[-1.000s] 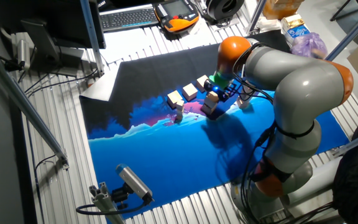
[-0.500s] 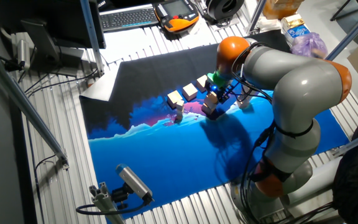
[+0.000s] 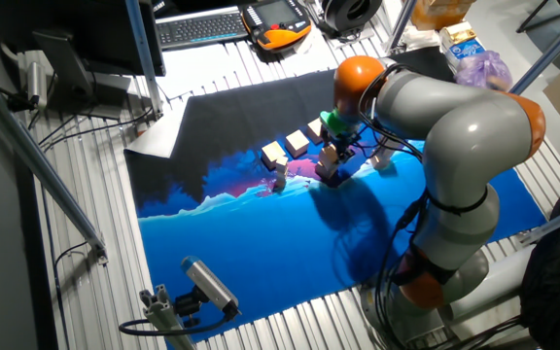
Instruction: Stack the blocks in a vertical line of five
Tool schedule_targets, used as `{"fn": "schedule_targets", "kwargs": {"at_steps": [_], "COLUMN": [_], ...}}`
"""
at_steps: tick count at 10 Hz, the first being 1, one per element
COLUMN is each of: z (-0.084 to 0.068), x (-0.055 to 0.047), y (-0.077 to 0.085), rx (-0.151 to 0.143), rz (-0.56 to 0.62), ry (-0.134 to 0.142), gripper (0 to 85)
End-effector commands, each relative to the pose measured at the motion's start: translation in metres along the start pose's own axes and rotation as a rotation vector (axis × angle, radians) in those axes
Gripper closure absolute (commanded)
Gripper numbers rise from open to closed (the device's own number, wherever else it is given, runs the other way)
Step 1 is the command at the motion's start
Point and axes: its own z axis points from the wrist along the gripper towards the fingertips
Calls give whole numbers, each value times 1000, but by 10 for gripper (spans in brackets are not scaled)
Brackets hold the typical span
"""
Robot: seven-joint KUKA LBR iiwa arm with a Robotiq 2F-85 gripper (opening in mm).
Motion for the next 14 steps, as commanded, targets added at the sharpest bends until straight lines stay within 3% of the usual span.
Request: {"fn": "schedule_targets", "kwargs": {"at_steps": [1,4,10,14], "z": [0,1,0,0], "x": [0,0,1,1], "y": [0,0,0,0], "rx": [7,31,28,35], "rz": [-36,-114,-211,-288], "ry": [2,-4,4,-15], "gripper": [850,850,850,850]}}
